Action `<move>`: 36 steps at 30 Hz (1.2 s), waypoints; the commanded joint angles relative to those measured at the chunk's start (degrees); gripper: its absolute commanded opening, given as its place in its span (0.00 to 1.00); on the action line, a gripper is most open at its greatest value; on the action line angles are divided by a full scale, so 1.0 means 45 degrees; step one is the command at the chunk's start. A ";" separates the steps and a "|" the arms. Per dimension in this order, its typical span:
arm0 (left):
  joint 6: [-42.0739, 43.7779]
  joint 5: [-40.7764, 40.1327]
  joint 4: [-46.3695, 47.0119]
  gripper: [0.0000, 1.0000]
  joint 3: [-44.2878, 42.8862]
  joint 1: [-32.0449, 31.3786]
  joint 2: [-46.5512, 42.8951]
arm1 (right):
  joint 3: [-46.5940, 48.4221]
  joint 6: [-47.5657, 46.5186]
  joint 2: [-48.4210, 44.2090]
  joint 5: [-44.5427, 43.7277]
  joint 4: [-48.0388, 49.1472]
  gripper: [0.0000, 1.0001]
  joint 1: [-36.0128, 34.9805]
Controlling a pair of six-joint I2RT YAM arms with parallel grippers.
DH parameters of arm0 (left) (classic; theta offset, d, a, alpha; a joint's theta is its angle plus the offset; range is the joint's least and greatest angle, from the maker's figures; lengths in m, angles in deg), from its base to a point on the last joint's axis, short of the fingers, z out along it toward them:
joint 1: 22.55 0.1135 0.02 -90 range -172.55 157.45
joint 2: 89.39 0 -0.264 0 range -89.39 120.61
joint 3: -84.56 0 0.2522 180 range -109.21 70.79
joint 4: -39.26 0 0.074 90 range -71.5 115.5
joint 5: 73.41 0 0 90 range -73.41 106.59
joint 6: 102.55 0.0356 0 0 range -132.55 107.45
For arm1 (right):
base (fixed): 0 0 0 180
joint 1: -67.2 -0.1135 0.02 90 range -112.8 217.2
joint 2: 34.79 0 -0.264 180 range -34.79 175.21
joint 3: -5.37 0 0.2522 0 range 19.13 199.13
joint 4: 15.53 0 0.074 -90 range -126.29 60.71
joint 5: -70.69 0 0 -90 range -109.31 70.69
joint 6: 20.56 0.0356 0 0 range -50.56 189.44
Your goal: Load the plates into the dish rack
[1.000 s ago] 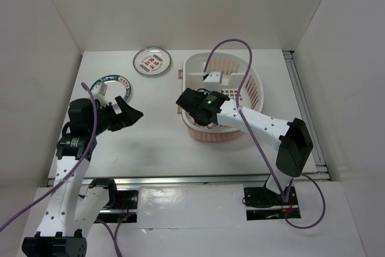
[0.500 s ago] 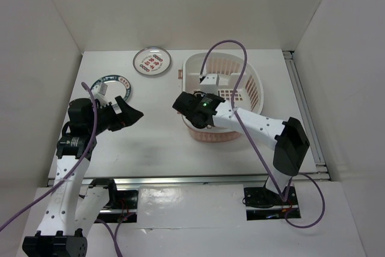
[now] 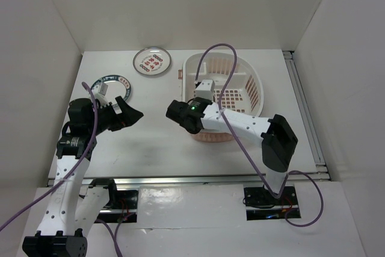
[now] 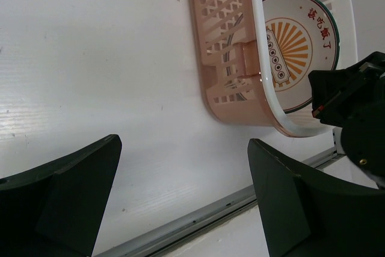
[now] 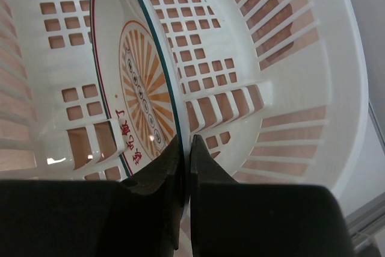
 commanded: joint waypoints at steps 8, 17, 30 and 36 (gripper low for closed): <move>0.0151 0.0277 0.0380 1.00 -0.0432 0.0083 -0.0040 | 0.0285 0.1411 0.1085 0.0724 -0.1605 0.10 -0.0403; 0.0151 0.0277 0.0380 1.00 -0.0432 0.0083 -0.0040 | 0.0149 0.1157 0.0577 0.0841 -0.1156 0.40 -0.0403; 0.0151 0.0394 0.0380 1.00 -0.0432 0.0083 -0.0040 | 0.1182 0.0923 0.0207 0.0841 -0.1508 0.57 -0.0520; 0.0151 0.0394 0.0380 1.00 -0.0432 0.0083 -0.0040 | 0.1418 0.0923 -0.0048 0.0724 -0.1625 0.65 -0.0773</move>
